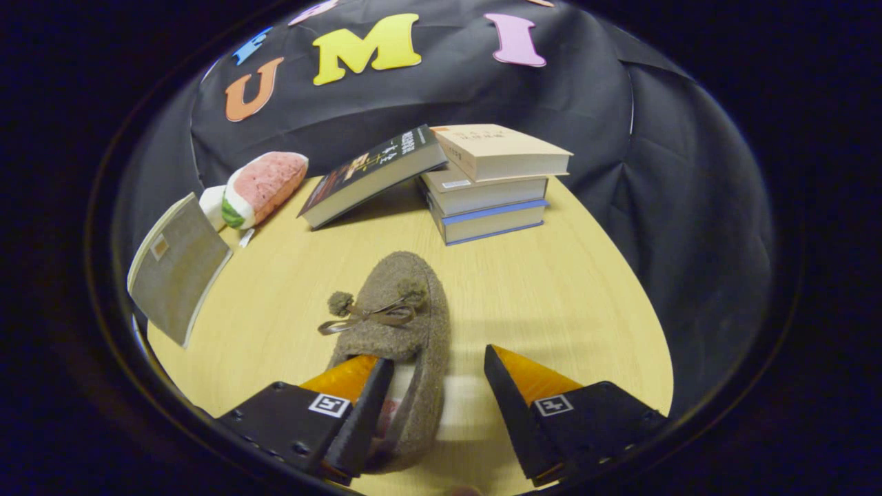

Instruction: Open the storage box then place both shoes into the box .Put the left shoe in first, then the right shoe, with the right side of both shoes facing outward in a uniform manner.

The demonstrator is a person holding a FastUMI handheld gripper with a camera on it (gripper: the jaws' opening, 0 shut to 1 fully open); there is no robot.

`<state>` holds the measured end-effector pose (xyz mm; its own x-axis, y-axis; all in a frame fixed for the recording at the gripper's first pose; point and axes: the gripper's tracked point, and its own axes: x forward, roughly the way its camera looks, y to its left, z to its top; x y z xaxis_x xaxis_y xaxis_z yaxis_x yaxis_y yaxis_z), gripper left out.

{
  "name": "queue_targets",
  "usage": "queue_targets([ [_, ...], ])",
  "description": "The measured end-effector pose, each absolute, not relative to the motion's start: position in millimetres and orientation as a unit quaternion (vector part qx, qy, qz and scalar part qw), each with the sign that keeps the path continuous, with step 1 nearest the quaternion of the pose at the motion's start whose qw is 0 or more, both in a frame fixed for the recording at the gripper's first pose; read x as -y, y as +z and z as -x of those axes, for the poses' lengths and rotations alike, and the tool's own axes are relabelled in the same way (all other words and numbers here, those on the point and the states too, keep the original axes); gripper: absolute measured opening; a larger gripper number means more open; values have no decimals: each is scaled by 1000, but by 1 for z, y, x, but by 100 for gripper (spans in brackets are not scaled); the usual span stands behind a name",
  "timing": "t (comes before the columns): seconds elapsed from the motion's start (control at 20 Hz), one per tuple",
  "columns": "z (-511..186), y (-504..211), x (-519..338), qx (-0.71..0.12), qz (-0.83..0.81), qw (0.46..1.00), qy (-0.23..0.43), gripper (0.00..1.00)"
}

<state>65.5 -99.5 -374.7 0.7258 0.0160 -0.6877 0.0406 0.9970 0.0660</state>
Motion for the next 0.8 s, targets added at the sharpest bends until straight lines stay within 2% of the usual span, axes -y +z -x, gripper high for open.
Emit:
queue_targets([
  [0.25,-75,-380,93,-385,-45,922,-15,26],
  [0.3,-77,-381,95,-387,-43,921,-24,26],
  [0.4,-76,-380,95,-396,-67,915,-33,1],
  [0.8,-60,-330,66,-388,-126,910,-73,1],
])
